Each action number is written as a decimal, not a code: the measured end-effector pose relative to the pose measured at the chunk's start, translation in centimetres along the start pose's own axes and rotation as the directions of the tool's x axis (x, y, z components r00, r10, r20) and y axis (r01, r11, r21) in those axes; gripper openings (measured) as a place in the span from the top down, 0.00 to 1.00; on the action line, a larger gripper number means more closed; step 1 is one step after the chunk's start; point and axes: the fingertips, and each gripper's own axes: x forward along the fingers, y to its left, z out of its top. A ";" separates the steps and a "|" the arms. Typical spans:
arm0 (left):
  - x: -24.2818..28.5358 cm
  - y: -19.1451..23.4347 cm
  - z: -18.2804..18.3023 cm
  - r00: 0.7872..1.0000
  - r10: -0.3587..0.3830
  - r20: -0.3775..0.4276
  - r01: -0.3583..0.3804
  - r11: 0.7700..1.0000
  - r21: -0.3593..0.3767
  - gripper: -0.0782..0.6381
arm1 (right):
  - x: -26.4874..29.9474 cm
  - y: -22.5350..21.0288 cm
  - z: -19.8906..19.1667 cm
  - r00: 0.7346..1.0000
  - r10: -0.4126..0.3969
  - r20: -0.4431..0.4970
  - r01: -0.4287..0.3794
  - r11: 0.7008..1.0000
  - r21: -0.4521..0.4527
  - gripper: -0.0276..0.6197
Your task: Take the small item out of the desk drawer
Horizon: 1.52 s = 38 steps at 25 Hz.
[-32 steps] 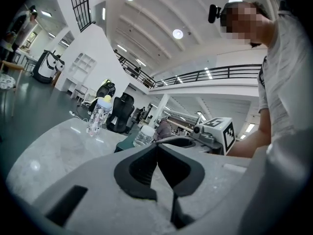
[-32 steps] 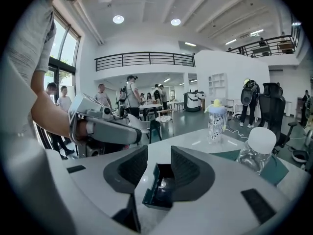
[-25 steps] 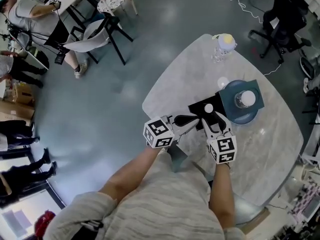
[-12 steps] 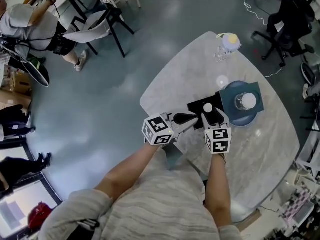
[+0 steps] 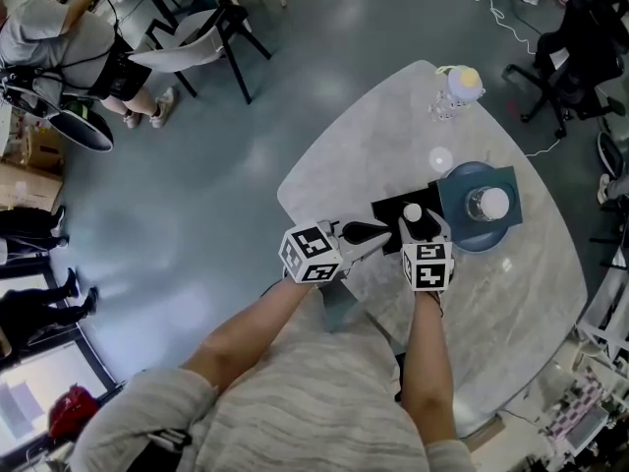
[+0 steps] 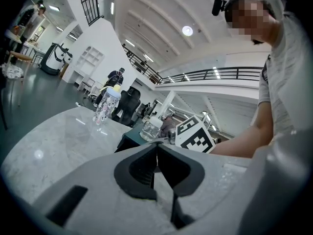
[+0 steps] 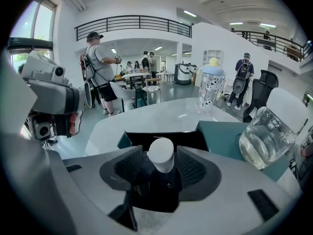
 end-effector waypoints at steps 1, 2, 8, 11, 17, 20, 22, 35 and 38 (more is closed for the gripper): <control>0.0 0.0 0.0 1.000 0.000 0.001 0.000 1.000 -0.001 0.87 | 0.2 0.0 -0.1 1.000 -0.004 -0.012 0.004 1.000 -0.006 0.67; 0.0 0.1 0.1 1.000 0.000 0.002 0.000 1.000 -0.001 0.87 | 0.4 0.0 -0.2 1.000 -0.008 -0.024 0.008 1.000 -0.014 0.67; -0.3 0.5 0.2 1.000 0.003 0.005 -0.003 1.000 -0.005 0.87 | 1.6 -0.1 -0.4 0.997 -0.020 -0.070 0.017 0.999 -0.045 0.67; -0.4 0.7 0.4 1.000 0.004 0.008 -0.004 1.000 -0.005 0.87 | 1.8 -0.2 -0.3 0.996 -0.038 -0.086 0.035 0.998 -0.045 0.67; -0.7 1.0 0.7 1.000 0.007 0.017 -0.007 1.000 -0.007 0.87 | 2.1 -0.6 -0.7 0.991 -0.062 -0.122 0.056 0.997 -0.054 0.68; -1.0 0.9 0.7 1.000 0.005 0.017 -0.005 1.000 -0.008 0.87 | 2.0 -0.5 -0.6 0.989 -0.067 -0.131 0.060 0.997 -0.057 0.68; -1.2 0.8 0.7 1.000 0.005 0.019 -0.004 1.000 -0.008 0.87 | 1.9 -0.4 -0.6 0.989 -0.066 -0.130 0.059 0.997 -0.057 0.68; -2.8 -0.1 1.6 1.000 -0.011 0.027 0.011 1.000 0.014 0.87 | -0.8 0.7 1.2 0.997 -0.058 -0.050 0.058 0.998 -0.006 0.69; -3.1 -0.9 1.7 0.999 -0.033 0.020 0.032 0.999 0.025 0.87 | -1.9 1.1 1.8 0.997 -0.067 -0.024 0.067 0.998 0.003 0.69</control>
